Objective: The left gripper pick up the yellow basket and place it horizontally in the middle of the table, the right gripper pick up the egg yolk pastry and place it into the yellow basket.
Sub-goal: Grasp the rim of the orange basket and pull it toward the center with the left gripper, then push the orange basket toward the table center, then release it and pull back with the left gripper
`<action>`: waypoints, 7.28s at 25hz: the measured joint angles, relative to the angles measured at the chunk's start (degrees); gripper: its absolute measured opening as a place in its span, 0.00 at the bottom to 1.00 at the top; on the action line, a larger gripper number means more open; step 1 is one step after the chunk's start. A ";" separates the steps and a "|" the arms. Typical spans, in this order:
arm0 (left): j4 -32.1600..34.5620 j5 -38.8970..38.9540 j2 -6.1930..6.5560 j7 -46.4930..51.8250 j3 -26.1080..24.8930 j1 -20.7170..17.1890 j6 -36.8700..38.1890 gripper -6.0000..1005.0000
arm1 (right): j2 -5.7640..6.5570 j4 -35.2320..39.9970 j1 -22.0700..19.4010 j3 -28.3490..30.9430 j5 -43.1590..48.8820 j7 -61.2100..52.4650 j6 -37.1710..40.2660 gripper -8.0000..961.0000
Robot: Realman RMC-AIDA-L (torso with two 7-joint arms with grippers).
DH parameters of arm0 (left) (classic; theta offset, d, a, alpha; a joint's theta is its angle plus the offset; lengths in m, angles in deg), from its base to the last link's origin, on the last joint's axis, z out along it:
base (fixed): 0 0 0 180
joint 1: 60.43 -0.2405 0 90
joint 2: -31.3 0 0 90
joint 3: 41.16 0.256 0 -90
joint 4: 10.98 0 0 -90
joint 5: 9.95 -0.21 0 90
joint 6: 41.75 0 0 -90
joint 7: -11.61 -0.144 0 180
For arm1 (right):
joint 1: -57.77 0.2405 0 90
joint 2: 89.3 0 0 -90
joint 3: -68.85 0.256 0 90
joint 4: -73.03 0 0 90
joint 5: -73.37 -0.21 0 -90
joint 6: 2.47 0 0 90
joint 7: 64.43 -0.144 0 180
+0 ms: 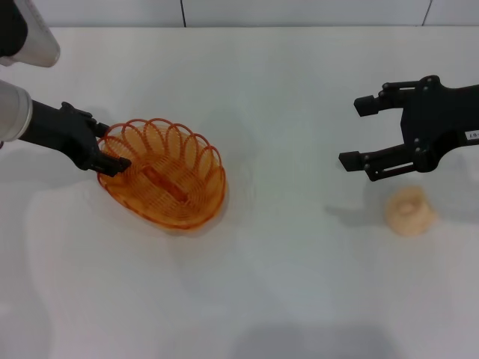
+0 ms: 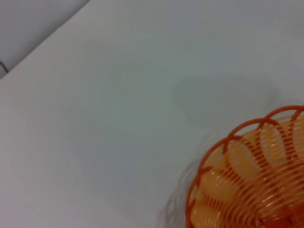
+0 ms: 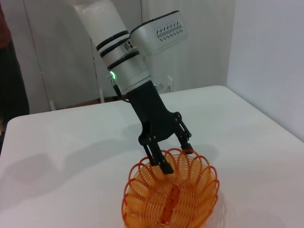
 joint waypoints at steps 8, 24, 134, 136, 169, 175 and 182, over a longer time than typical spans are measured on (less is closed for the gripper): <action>-0.65 0.18 -0.48 -0.01 -0.04 -0.46 -1.00 0.69 | 0.02 0.11 0.00 0.00 0.01 -0.52 0.07 0.89; -0.63 1.03 -0.71 0.30 -0.42 -1.16 -2.49 0.34 | 0.05 0.25 0.82 -0.01 0.01 -1.10 0.24 0.89; 8.49 6.54 -4.93 75.40 9.73 -1.30 -5.50 0.09 | 0.31 0.77 2.90 7.47 0.08 2.27 4.37 0.89; 7.17 7.76 -4.93 75.39 10.59 -1.34 -7.01 0.09 | 0.29 0.66 2.95 7.47 0.09 2.48 4.37 0.89; -1.45 17.37 -5.10 75.16 19.42 -1.65 -20.93 0.09 | 0.50 0.80 2.42 8.17 -0.13 3.92 5.76 0.89; -2.60 17.96 -4.95 75.27 20.04 -1.42 -20.77 0.09 | 0.40 0.75 2.42 8.17 -0.18 3.92 6.02 0.89; -2.63 18.04 -4.92 75.31 20.13 -1.34 -20.57 0.09 | 0.30 0.74 2.46 8.17 -0.26 3.92 6.08 0.89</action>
